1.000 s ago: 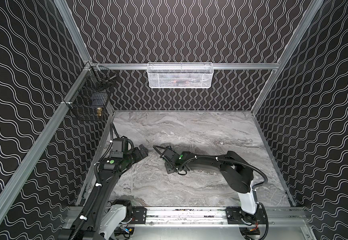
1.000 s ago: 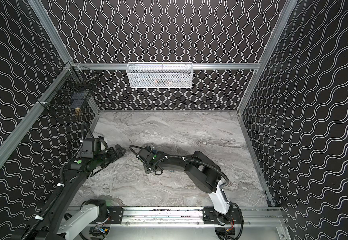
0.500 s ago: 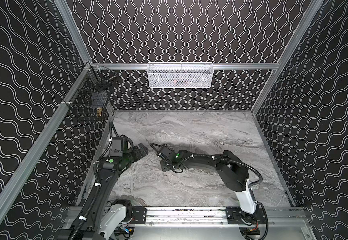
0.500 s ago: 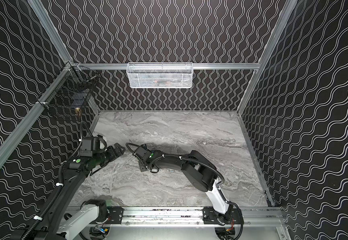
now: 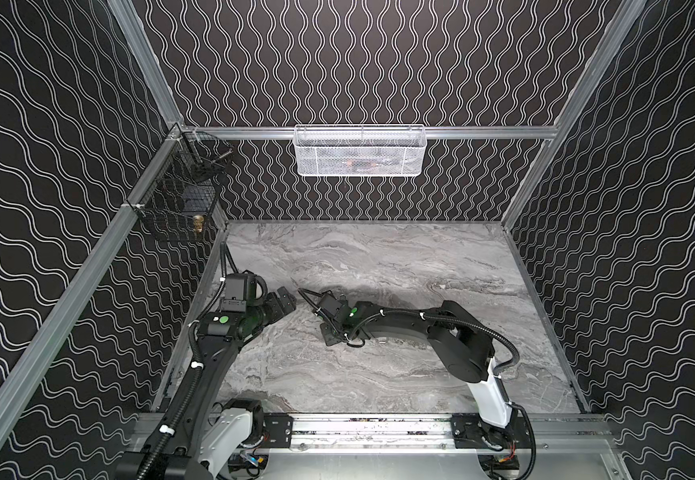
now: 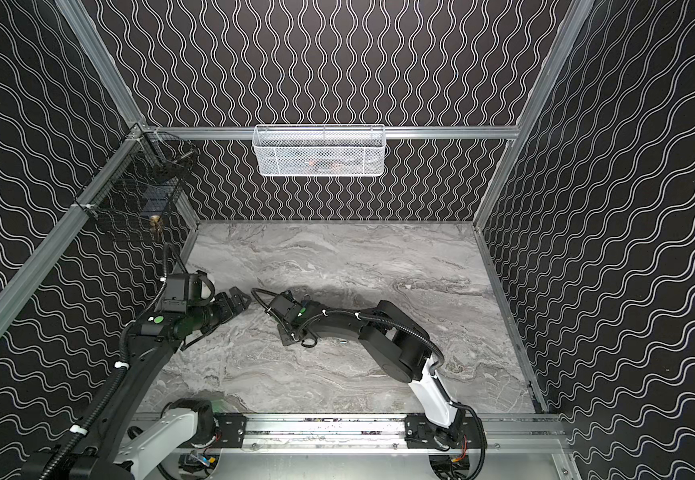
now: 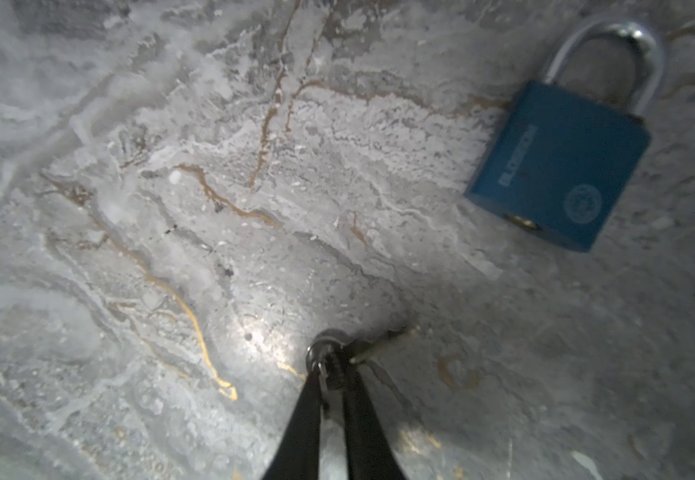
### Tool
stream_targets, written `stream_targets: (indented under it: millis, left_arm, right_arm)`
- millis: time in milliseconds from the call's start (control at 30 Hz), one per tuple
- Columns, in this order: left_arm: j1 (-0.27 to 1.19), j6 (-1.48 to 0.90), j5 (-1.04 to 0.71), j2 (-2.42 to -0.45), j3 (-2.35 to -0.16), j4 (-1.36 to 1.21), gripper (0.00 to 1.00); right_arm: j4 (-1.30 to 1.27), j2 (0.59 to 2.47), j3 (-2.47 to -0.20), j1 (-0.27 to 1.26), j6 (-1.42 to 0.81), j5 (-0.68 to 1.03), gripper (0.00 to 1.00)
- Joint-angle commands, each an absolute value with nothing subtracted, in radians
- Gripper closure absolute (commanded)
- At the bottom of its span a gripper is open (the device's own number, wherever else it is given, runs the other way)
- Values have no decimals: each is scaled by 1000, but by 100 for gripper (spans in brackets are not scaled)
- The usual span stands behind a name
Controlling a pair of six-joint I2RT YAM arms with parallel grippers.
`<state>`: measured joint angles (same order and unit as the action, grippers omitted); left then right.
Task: Unlock with the key
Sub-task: 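Close the right gripper on the key's bow and lift it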
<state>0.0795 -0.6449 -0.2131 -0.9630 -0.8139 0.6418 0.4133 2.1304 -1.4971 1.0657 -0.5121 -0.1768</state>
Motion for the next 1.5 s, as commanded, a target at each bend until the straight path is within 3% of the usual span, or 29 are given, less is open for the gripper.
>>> stream_targets:
  millis: [0,100,300,733,900,1133,1467]
  left_arm:
    - [78,-631,-228,-967,-807,612,2]
    - [78,-635,-227,-970,-808,617,1]
    - [78,-644,-255,-970,-830,610,1]
    - [78,-753,-434,-983,-851,481,2]
    - [78,-830,-530,-968,-819,364,2]
    - [103,-886,-599,-933,-800,269,8]
    - [217,-864,-626,-919,-838,305,17]
  right_arm:
    - [424,2107,-1487,1066,-487,-193,90]
    - [405,2080,-1472,1065,-442,-192,100]
    - [340,1957,-1410,1046,-369,-166,100]
    - [110,1637,-1217,892,-569,321,100]
    - [35,1563,-1172,859,-624,406,100]
    - [29,1501,-1148,863,-472,398,100]
    - [-3,1417,-1044,923,-138,253,100]
